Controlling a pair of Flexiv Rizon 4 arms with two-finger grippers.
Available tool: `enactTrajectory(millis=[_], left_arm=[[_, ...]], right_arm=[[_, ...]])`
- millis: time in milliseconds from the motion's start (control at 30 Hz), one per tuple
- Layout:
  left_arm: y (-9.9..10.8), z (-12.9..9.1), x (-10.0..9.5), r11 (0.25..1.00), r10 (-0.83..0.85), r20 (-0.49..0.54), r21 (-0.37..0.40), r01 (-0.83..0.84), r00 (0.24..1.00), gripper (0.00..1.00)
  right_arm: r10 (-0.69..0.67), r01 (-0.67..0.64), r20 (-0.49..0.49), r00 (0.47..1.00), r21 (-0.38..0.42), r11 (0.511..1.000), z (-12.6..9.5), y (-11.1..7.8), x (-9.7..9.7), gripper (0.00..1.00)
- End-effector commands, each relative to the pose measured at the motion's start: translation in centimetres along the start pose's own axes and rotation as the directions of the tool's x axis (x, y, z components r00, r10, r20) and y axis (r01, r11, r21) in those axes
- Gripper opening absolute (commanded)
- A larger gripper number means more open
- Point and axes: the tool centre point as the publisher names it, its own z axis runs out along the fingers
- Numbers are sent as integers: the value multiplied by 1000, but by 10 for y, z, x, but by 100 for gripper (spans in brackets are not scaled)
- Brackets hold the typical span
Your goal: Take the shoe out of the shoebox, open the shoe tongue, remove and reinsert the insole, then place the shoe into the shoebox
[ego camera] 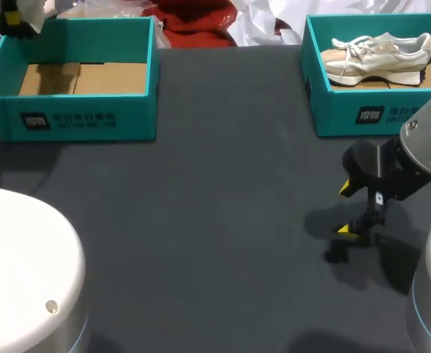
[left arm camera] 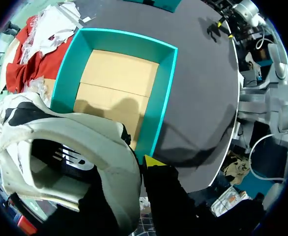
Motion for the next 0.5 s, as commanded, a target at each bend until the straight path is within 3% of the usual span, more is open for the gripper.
enactTrajectory(millis=[33, 67, 500], left_arm=[[11, 11, 5, 962, 273, 110, -58, -268, 956, 0], [14, 14, 5, 957, 287, 147, -87, -276, 947, 0], [14, 14, 5, 957, 287, 147, -87, -276, 947, 0]], right_arm=[[1, -1, 4, 1000, 2, 1000, 0, 0, 2, 100], [1, -1, 4, 1000, 2, 1000, 0, 0, 2, 100], [1, -1, 4, 1000, 2, 1000, 0, 0, 2, 100]])
